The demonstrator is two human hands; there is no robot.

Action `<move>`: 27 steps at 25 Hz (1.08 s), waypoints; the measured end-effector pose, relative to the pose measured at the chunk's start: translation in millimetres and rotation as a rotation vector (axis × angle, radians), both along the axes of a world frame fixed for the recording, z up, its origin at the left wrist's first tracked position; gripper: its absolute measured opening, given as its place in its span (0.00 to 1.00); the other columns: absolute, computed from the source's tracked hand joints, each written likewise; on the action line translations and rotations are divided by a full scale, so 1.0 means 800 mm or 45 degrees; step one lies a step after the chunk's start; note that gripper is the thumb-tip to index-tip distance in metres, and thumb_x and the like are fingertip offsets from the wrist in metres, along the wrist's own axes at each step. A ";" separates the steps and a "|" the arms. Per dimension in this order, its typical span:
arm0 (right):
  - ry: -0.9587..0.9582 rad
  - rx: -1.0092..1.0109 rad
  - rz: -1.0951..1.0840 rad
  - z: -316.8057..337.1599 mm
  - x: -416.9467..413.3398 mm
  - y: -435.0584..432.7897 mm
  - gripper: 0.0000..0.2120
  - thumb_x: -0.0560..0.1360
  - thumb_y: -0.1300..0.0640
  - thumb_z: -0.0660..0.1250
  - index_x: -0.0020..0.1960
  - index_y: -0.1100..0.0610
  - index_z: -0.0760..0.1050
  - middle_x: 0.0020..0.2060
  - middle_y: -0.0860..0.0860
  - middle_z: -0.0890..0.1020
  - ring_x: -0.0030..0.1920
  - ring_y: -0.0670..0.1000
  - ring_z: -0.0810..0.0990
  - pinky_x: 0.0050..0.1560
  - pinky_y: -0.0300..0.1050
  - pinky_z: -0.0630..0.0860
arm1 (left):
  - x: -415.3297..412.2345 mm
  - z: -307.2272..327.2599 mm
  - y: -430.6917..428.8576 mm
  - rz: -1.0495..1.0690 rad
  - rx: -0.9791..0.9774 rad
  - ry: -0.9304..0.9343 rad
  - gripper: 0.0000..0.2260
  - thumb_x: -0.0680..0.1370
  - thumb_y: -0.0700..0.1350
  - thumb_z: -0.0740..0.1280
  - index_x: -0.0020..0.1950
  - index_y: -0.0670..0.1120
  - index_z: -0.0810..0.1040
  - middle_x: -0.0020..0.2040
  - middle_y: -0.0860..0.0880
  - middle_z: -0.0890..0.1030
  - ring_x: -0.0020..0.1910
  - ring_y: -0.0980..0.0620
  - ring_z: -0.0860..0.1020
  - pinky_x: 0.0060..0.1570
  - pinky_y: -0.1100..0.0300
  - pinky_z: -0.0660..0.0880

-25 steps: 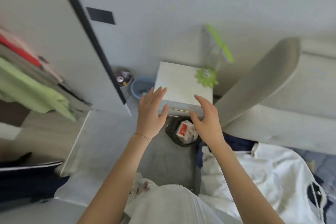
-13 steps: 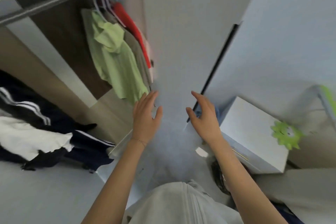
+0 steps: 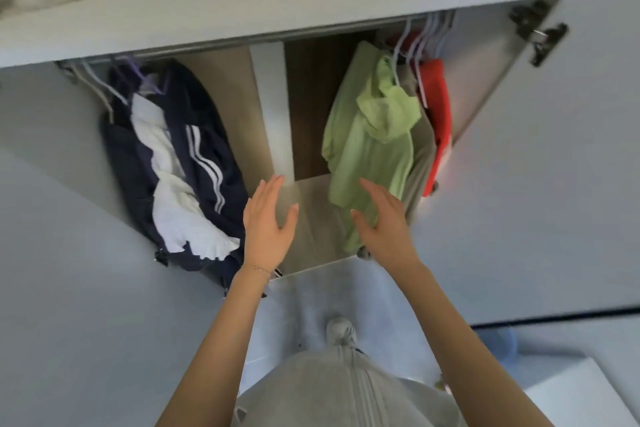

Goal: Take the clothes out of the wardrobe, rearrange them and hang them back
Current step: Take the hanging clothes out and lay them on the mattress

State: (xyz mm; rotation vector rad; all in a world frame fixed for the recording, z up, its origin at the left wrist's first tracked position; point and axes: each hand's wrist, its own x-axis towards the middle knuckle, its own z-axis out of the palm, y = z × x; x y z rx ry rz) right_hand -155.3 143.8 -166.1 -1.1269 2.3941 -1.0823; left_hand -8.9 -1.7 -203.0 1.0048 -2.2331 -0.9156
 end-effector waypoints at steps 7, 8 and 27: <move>-0.037 0.004 0.292 0.001 -0.050 -0.126 0.29 0.80 0.57 0.64 0.77 0.53 0.57 0.73 0.50 0.66 0.73 0.50 0.62 0.75 0.48 0.58 | 0.005 0.004 -0.095 0.428 0.033 0.086 0.27 0.80 0.44 0.64 0.77 0.44 0.60 0.76 0.47 0.63 0.76 0.50 0.60 0.75 0.48 0.58; -0.039 0.010 0.310 0.001 -0.053 -0.137 0.29 0.80 0.57 0.63 0.78 0.53 0.57 0.73 0.50 0.66 0.73 0.51 0.62 0.75 0.48 0.58 | 0.009 0.005 -0.108 0.470 0.052 0.099 0.27 0.80 0.43 0.64 0.77 0.42 0.59 0.76 0.46 0.63 0.76 0.49 0.60 0.75 0.49 0.58; -0.030 0.042 0.287 -0.009 -0.037 -0.194 0.28 0.80 0.57 0.62 0.78 0.52 0.57 0.73 0.52 0.67 0.73 0.52 0.63 0.72 0.45 0.60 | -0.009 0.015 -0.299 0.800 0.690 0.337 0.09 0.80 0.36 0.59 0.58 0.37 0.75 0.52 0.41 0.78 0.54 0.44 0.75 0.59 0.54 0.72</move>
